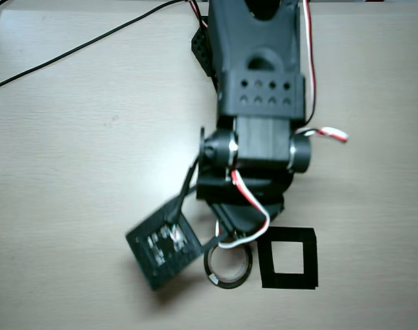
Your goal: Grasp a tape and put it in the target area.
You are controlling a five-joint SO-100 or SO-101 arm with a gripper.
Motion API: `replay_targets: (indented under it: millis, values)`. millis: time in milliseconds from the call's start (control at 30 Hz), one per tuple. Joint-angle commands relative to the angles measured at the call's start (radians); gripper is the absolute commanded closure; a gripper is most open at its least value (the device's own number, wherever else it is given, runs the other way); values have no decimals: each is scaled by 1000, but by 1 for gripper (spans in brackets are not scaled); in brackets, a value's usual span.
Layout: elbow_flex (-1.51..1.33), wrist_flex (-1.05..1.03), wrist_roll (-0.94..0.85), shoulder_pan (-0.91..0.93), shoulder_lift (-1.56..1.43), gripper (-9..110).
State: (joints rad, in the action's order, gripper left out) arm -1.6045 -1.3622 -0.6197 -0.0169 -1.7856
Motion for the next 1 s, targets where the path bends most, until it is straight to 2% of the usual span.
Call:
replay_targets:
  millis: [0,500,967]
  values:
    - [-40,95,2,-5,15,88]
    - [-69,307,-20,43,235,88]
    - [55,327,-15,28,399,90]
